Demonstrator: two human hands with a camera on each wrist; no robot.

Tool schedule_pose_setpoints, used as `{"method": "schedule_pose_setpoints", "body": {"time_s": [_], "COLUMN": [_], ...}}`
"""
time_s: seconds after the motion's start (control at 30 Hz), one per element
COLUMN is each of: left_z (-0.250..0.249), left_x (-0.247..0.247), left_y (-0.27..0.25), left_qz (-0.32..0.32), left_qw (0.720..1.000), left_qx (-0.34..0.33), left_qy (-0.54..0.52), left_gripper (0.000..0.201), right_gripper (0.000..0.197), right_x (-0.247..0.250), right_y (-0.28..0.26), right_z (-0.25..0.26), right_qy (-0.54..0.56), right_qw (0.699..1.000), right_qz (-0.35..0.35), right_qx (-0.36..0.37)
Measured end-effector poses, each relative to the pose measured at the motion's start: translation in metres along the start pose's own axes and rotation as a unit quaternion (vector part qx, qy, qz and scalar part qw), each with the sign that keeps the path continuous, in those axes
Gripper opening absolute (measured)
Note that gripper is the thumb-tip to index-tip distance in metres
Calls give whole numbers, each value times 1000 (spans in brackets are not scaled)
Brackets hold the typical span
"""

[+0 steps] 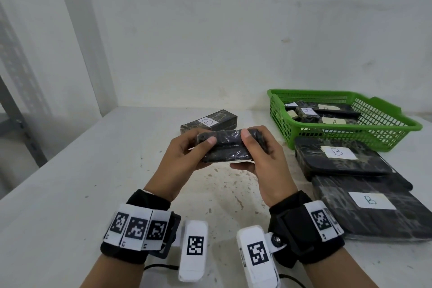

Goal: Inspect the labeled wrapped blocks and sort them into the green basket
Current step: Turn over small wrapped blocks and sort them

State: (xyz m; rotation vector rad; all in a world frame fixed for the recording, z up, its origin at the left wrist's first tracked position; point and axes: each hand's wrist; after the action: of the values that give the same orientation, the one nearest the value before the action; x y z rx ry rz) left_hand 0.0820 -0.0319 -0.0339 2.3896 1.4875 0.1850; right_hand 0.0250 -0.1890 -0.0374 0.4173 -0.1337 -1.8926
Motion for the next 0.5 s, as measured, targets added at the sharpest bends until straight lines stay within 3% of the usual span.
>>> {"method": "schedule_pose_setpoints", "body": {"time_s": [0.07, 0.2, 0.37, 0.5], "left_z": [1, 2, 1, 3], "left_x": [2, 4, 2, 2], "left_y": [2, 3, 1, 1], "left_qz": [-17, -21, 18, 6], "left_qw": [1000, 1000, 1000, 999], "left_qx": [-11, -13, 0, -31], "left_qy": [14, 14, 1, 5], "left_gripper": [9, 15, 32, 29], "right_gripper": [16, 43, 15, 20], "right_x": [-2, -5, -2, -3], "right_y": [0, -3, -3, -3], "right_z": [0, 2, 1, 2], "right_qy": [-3, 12, 12, 20], "right_qw": [1000, 998, 1000, 999], "right_qz": [13, 41, 15, 24], "right_qx": [-7, -37, -14, -23]}}
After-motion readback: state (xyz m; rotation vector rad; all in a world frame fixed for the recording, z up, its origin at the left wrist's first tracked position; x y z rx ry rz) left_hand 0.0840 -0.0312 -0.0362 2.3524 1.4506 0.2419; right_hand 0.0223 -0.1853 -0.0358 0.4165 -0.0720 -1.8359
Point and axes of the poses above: each hand's wrist, its own y-axis towards the middle knuckle, its own x-axis out of the back of the hand, z = x × y, and after that the axes turned 2 degrees about -x, right-handed
